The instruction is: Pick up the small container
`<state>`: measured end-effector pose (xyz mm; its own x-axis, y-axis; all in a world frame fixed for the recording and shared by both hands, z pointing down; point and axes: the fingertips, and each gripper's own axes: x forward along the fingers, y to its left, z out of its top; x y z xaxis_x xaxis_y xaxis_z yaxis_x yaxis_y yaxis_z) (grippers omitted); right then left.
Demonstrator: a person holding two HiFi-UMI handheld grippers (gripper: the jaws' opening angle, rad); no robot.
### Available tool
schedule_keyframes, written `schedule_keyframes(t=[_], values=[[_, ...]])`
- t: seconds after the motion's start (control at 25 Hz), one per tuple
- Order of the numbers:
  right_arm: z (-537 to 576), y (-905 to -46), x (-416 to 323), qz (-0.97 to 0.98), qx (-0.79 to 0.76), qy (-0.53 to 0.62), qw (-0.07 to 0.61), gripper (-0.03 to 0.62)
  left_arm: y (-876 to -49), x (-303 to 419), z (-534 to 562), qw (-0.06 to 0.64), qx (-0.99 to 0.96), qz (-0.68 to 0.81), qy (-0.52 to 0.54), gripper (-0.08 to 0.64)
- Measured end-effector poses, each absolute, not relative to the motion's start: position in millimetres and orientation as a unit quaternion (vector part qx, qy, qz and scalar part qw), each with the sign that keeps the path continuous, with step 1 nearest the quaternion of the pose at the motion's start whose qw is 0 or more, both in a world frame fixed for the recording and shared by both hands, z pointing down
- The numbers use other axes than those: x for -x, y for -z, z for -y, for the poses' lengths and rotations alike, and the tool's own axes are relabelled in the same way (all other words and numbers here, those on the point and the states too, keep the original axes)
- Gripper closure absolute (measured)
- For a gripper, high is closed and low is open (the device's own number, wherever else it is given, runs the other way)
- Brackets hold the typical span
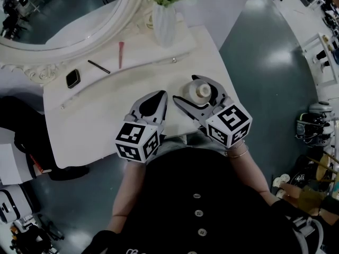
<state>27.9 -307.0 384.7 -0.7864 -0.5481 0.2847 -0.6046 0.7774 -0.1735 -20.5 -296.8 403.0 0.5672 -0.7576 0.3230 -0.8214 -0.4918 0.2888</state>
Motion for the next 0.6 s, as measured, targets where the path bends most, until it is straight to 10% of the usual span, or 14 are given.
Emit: schedule_keyframes(t=[0.6], values=[[308.5,-377.5,-30.4,0.94,-0.303,-0.116,0.109,0.253,-400.7,19.6,297.0,0.205,-0.859,0.463,-0.078,0.548]])
